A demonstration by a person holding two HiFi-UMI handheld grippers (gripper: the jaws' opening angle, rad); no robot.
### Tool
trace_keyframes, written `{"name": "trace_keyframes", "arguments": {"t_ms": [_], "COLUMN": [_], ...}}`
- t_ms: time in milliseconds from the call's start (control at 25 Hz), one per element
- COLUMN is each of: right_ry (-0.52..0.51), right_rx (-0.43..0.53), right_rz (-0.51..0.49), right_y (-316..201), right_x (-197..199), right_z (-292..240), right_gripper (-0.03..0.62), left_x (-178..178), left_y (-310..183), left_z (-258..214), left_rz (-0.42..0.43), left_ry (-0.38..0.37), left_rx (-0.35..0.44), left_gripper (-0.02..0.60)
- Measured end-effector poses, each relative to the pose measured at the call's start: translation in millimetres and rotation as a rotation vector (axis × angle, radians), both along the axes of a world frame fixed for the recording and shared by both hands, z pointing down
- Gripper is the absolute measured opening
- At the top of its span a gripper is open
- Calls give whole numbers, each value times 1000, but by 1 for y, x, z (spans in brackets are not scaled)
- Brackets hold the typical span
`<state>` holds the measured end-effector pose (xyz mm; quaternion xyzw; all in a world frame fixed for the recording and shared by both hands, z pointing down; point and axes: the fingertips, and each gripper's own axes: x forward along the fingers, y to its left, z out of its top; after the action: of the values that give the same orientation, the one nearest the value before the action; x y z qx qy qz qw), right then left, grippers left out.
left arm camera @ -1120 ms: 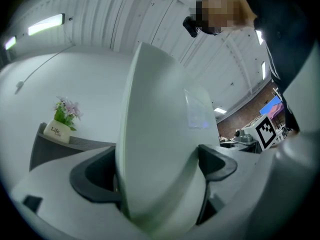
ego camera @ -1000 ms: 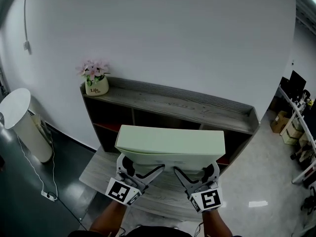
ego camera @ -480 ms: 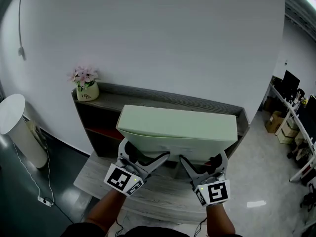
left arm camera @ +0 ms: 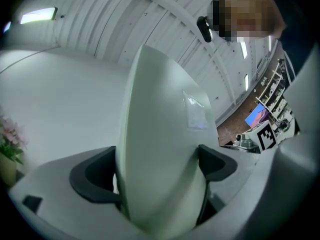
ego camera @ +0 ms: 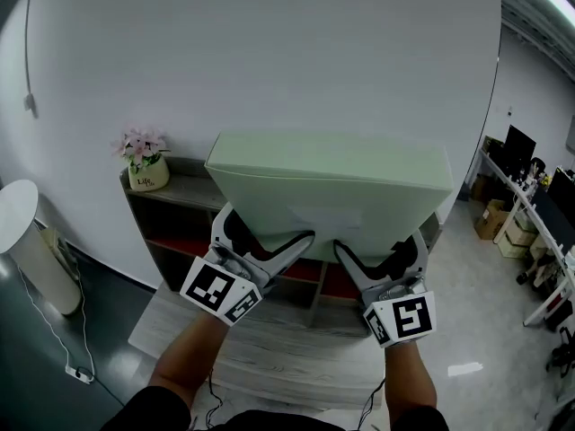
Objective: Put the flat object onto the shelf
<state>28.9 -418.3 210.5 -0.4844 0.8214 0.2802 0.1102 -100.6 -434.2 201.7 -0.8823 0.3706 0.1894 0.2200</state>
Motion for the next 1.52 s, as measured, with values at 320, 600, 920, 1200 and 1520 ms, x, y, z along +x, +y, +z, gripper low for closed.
{"name": "trace_keyframes", "arguments": {"t_ms": [320,600,920,1200,1520], "right_ry": [-17,-15,-30,-68,-98], "right_rx": [-2,-65,-194,-263,-322], "right_rz": [16,44,42,15,11], "right_y": [-39,-83,-136,-162,-183], "right_x": [23,44,64,75,81], "right_z": [-34,-37,-25,-18,-13], "right_gripper": [477,477,477,477,477], "left_x": [24,46,67,76,82], "left_y": [-38,-89,-144,-170,-195], "left_z": [-42,-43,-32,-30,-27], "left_rz": [14,54,66,67,55], "left_ry": [-52,-64,-79,-105,-83], "left_rx": [8,-70,-193,-230,-268], "left_gripper": [506,506,506,506,506]}}
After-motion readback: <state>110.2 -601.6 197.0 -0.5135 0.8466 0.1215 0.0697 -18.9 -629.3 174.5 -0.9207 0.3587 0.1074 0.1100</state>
